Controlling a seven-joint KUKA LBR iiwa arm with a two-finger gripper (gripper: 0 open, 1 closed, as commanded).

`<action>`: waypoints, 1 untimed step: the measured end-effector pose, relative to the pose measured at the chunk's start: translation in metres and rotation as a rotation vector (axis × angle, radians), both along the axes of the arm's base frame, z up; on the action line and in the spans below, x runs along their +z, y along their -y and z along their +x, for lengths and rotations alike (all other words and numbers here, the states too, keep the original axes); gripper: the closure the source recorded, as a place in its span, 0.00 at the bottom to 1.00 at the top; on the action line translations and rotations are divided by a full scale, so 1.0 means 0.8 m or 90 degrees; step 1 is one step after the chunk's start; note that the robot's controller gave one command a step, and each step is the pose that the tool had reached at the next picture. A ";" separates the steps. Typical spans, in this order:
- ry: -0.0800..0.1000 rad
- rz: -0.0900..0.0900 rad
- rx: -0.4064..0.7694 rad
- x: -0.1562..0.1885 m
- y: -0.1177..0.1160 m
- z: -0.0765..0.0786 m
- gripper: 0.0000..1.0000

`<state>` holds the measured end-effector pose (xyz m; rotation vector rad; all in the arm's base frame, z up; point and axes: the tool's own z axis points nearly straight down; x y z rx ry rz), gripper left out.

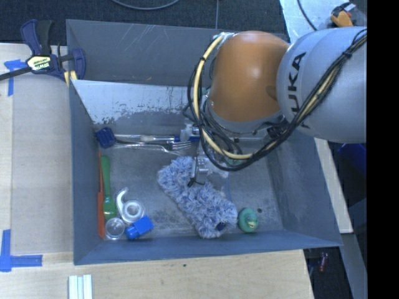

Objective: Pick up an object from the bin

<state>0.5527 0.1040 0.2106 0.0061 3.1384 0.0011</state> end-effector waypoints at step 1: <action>0.000 0.000 0.000 0.000 0.000 0.000 0.00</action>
Offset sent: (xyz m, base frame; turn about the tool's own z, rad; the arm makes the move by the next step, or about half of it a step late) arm 0.0176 -0.0090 -0.0600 -0.1868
